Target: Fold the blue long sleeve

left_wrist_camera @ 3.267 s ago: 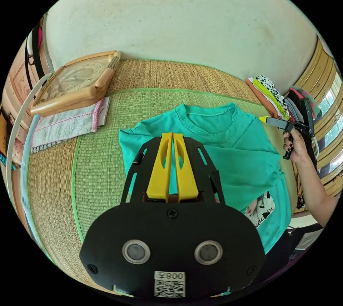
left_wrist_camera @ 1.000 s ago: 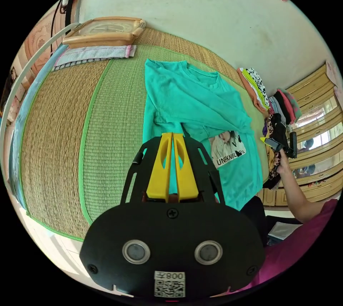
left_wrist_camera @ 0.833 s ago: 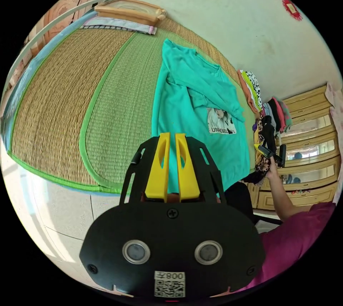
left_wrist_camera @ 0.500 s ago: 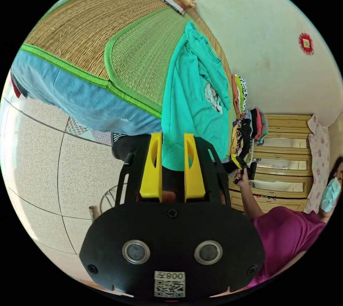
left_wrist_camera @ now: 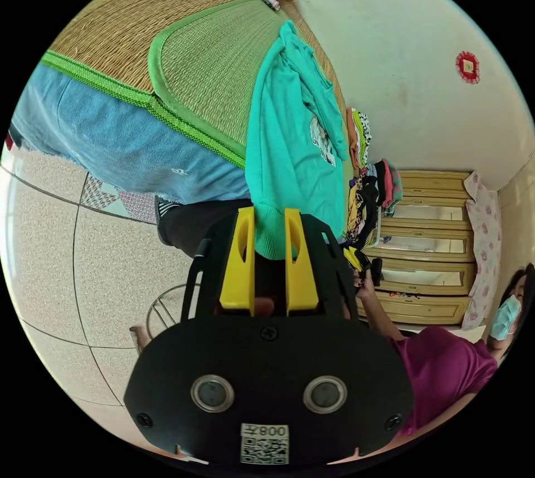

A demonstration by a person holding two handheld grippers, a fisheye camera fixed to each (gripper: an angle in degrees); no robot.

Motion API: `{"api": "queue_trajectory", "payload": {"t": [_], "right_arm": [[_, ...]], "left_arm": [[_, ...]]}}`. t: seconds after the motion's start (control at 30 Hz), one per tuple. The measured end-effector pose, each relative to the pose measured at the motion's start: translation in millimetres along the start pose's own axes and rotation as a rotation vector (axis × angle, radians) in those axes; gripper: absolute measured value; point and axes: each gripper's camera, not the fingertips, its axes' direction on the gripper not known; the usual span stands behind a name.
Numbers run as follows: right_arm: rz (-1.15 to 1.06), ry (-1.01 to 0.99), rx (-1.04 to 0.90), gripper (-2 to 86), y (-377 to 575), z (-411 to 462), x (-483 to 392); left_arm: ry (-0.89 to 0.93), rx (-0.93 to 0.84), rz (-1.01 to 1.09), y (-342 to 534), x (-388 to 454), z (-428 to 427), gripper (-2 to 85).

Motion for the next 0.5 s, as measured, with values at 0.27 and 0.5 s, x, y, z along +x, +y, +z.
{"api": "queue_trajectory", "payload": {"t": [0.27,0.5], "right_arm": [[-0.003,-0.013,-0.006,9.7,11.4,0.4,25.4],[-0.045,-0.013,-0.046,11.5,9.2,12.1,39.0]], "left_arm": [[0.117,0.027,-0.009,21.2,-23.1,-7.2,3.4],[0.057,0.092,-0.019,39.6,-43.5,-32.2,2.4]]}}
